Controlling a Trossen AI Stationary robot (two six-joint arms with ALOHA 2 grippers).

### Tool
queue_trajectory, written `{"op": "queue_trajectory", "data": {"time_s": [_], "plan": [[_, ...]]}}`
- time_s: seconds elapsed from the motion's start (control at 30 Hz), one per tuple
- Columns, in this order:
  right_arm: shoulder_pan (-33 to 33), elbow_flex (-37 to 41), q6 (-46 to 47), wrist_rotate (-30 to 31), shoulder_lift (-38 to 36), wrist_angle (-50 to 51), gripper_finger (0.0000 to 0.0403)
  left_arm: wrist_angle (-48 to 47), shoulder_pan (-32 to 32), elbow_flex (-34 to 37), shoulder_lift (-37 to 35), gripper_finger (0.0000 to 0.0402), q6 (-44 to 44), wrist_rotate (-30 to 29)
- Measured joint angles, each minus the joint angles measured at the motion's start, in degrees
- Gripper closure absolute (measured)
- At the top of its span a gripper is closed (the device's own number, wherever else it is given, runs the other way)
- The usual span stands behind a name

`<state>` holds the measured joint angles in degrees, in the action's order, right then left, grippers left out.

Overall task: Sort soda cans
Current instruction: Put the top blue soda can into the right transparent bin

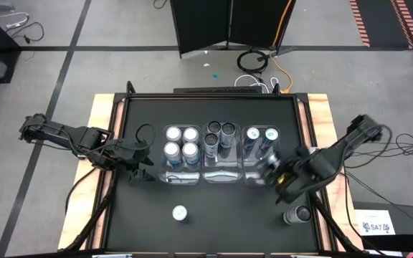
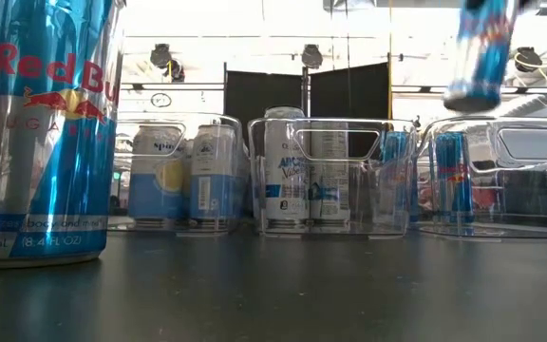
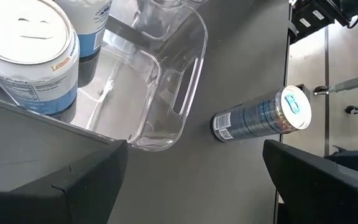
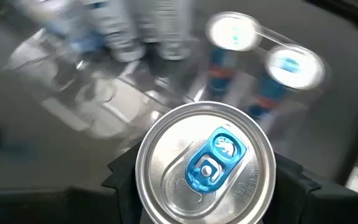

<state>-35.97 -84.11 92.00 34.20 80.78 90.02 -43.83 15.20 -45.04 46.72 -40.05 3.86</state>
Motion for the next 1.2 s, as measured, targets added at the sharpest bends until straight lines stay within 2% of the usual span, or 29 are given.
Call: {"op": "queue_trajectory", "data": {"time_s": [0.1,0.3,0.57,0.73,0.83,0.97,1.2], "plan": [[1.32,8.09,5.62,-0.42,-7.44,-0.22,0.0175,-0.01,0.0,0.0,0.0,0.002,0.0,0.0],[5.87,18.14,2.1,-1.56,-14.14,-4.89,0.0174,0.0,0.0,0.0,0.0,0.002,0.0,0.0],[12.32,22.6,-10.19,-1.51,-11.15,-8.39,0.0167,0.0,0.0,0.0,0.0,0.002,-0.06,0.0],[15.43,25.29,-17.59,-1.54,-8.57,-14.12,0.0167,0.0,0.0,0.0,0.0,0.002,-0.05,0.0],[17.45,27.92,-21.42,-3.89,-8.27,-17.62,0.0166,0.01,0.0,0.0,0.0,0.002,-0.06,0.0],[19.42,32.19,-22.27,-7.51,-8.8,-21.28,0.0166,0.0,0.0,0.0,0.0,0.002,-0.07,0.0],[22.18,34.2,-25.28,-8.69,-10.25,-26.06,0.0166,0.02,0.0,0.0,0.0,0.002,-0.09,0.0]]}}
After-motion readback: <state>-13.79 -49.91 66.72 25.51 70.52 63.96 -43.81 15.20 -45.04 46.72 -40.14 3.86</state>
